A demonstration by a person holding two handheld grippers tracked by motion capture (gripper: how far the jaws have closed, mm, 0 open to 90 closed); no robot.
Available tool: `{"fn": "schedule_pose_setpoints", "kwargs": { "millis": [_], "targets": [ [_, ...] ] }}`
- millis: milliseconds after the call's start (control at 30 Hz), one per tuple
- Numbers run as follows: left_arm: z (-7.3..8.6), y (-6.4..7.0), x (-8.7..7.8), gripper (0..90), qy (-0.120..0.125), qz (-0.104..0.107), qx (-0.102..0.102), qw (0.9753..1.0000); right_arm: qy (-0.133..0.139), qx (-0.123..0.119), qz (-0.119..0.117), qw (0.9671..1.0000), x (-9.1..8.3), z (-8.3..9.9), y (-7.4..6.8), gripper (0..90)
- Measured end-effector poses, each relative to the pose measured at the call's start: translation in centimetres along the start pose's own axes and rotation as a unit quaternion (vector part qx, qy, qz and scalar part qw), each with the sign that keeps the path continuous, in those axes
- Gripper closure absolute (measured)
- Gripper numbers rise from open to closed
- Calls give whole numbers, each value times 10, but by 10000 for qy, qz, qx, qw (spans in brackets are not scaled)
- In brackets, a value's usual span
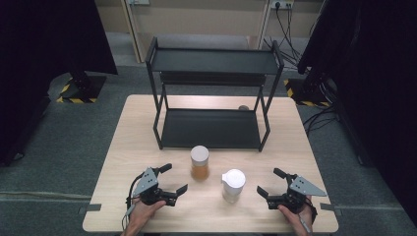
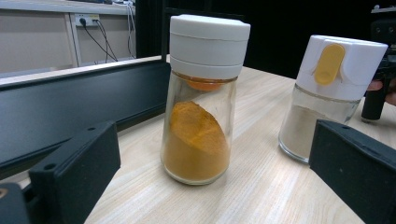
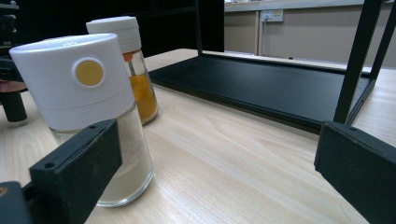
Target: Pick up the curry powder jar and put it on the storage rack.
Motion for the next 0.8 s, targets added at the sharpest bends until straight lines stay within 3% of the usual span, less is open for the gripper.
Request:
{"fn": "schedule_pose_setpoints", "kwargs": {
  "millis": [800],
  "targets": [
    [0,0,0,16,3,-1,-5,10000,47,-2,15,10000,-1,0,0,12]
  ]
}}
Point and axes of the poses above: each handheld gripper's, and its own axes: x roughly forward along the jaws, z roughly out of its underside, y roughly to its right, the point moved 9 cm from there along x, roughly forward along the jaws, and after that the axes turned 9 degrees about -z, right-handed, at the moved point
